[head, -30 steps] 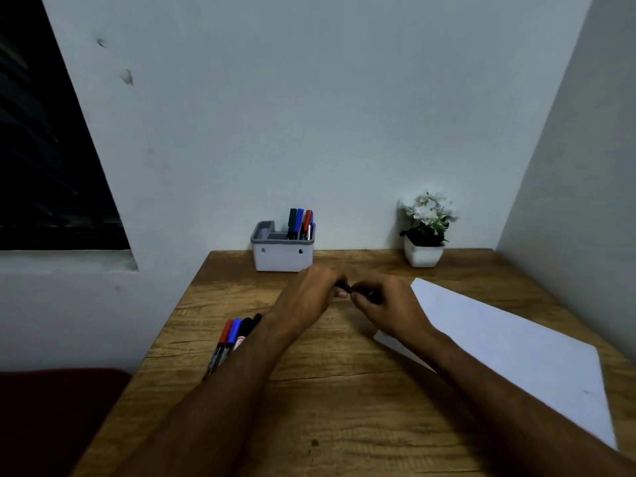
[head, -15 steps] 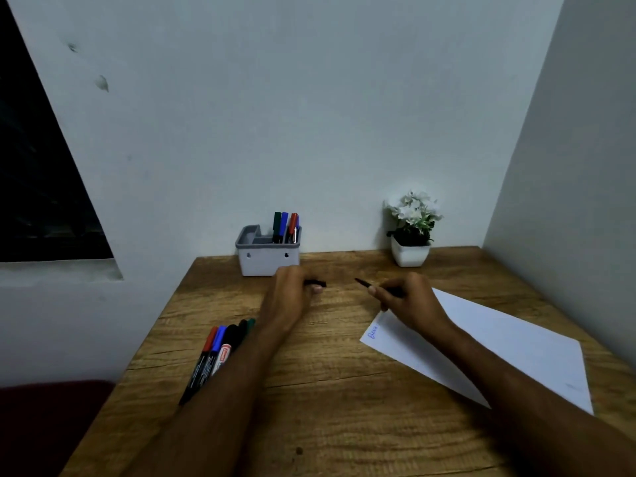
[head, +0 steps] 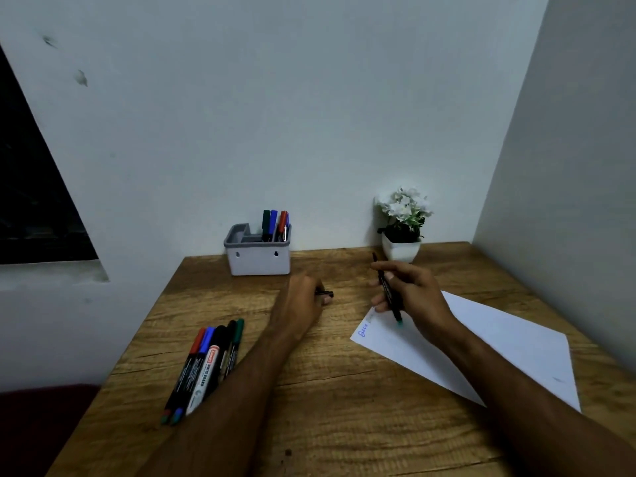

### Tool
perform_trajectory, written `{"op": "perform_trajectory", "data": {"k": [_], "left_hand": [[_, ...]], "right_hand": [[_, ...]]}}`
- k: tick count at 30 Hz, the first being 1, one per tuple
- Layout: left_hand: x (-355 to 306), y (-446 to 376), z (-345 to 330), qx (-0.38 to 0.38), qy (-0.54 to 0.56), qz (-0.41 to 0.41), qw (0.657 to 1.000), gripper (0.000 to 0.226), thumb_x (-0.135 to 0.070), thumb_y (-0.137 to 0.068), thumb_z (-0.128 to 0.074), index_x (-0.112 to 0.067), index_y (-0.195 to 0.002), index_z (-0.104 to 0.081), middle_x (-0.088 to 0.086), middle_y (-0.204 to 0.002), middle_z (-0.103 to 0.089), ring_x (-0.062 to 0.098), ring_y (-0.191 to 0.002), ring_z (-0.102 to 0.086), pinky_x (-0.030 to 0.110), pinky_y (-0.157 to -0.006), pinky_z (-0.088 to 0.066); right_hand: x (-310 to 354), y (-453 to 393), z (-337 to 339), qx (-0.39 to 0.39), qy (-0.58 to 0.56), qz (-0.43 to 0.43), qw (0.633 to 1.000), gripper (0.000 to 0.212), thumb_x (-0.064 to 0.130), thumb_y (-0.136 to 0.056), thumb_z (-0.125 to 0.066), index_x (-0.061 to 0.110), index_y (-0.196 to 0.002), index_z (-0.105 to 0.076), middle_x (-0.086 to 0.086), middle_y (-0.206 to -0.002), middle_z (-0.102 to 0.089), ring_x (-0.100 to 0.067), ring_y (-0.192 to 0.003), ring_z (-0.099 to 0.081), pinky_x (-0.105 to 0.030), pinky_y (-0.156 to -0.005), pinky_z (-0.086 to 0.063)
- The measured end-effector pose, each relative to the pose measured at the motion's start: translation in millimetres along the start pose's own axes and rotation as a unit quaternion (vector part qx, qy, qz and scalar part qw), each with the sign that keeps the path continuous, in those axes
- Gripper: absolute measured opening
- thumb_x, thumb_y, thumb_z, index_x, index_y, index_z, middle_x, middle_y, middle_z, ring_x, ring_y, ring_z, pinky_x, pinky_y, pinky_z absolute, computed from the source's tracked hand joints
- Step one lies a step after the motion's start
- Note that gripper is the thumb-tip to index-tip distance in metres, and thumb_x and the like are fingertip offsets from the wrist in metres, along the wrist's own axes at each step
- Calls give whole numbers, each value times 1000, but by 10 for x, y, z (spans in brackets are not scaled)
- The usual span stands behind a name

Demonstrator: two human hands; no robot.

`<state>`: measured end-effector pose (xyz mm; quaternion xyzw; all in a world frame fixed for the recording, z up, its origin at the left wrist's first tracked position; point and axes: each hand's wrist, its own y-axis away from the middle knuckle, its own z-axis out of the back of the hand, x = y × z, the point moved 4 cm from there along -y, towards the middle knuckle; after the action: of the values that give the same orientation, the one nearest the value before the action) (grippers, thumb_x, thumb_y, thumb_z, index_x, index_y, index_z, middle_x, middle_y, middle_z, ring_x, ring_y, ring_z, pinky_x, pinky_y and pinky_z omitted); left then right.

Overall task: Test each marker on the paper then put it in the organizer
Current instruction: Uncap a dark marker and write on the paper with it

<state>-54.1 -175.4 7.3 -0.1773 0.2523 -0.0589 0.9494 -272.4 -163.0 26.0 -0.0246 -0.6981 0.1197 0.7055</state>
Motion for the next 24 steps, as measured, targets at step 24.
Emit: {"op": "perform_trajectory", "data": {"k": [24], "left_hand": [[-664,530,-176,165,17,-146,975,47,-35,-97,-49,-18,-140,-43,-3,-145,-45,14,-131,-41,25,-96,-34]], "right_hand": [[-79,-156,597,-114,6,36,993,15,11,-88,-79,-3,-91,-72,-19,-66,-66,-23,-45,-53,-27,-42,-40]]}}
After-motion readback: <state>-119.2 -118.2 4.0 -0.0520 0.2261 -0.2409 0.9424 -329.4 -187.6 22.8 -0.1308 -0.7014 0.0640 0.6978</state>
